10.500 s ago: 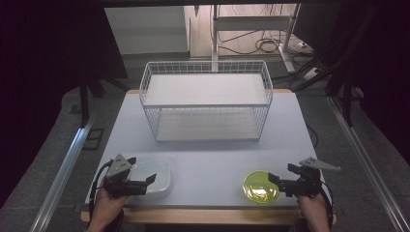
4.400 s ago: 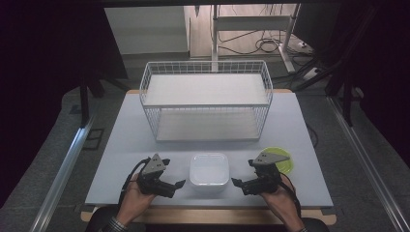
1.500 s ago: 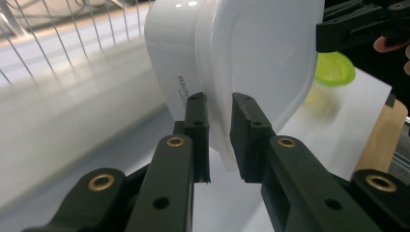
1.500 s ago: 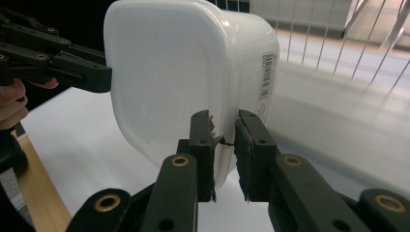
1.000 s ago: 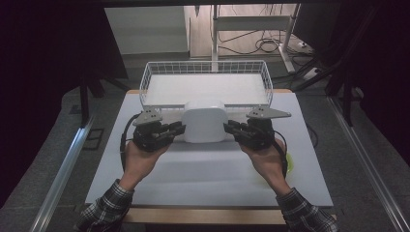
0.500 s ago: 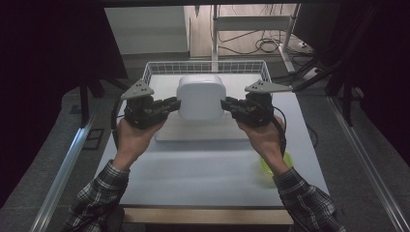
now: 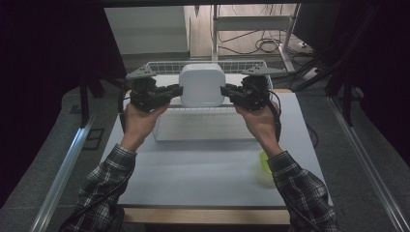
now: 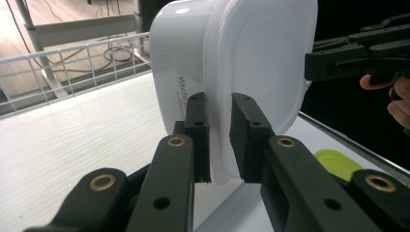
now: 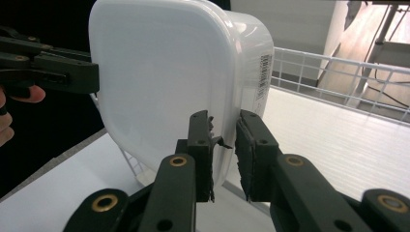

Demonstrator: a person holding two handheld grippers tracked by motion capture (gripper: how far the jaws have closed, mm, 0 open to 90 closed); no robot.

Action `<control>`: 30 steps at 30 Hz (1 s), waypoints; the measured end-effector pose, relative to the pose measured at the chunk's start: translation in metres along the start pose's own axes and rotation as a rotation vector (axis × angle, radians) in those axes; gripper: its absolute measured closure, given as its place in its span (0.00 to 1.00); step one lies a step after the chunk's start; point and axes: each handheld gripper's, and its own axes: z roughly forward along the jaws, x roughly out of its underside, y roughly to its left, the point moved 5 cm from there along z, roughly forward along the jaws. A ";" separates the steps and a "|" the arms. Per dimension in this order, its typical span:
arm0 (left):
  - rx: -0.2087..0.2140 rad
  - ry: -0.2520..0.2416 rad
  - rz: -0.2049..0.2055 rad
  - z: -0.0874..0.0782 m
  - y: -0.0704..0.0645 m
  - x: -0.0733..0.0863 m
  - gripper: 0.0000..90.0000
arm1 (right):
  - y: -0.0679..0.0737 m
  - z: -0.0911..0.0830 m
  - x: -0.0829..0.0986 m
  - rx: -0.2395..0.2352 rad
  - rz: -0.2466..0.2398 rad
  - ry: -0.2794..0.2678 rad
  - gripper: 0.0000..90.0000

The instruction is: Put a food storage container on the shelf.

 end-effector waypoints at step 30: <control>0.014 -0.005 -0.079 0.032 0.025 -0.009 0.69 | -0.023 0.030 -0.011 -0.048 0.082 0.031 0.69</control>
